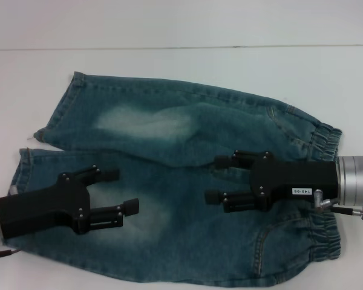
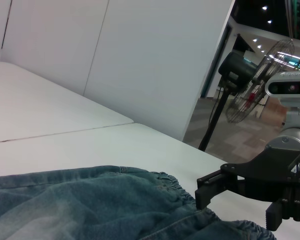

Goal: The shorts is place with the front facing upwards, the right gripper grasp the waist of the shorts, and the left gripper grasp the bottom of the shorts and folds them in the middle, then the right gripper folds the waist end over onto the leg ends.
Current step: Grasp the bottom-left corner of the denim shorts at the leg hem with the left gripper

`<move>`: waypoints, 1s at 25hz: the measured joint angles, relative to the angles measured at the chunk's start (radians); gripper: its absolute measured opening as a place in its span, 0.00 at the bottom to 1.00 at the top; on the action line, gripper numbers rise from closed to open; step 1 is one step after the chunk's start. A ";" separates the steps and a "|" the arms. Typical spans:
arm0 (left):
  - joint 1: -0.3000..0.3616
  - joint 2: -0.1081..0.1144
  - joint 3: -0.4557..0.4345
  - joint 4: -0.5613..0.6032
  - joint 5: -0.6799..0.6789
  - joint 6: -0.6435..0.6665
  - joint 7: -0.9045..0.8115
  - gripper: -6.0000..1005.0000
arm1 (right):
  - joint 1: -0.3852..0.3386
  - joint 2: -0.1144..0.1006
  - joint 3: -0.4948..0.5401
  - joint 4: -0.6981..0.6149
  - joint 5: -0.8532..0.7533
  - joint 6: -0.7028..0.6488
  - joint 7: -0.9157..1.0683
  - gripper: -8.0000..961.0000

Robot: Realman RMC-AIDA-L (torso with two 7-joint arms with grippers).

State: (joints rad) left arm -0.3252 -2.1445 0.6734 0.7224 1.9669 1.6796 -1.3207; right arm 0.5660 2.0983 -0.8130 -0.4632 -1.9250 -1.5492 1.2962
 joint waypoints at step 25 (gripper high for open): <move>0.144 0.017 -0.195 0.124 0.001 0.019 -0.008 0.89 | -0.014 -0.001 0.003 0.000 0.000 -0.008 0.005 0.96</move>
State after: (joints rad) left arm -0.1808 -2.1280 0.4781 0.8468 1.9677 1.6983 -1.3282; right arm 0.5522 2.0969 -0.8103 -0.4632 -1.9250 -1.5570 1.3013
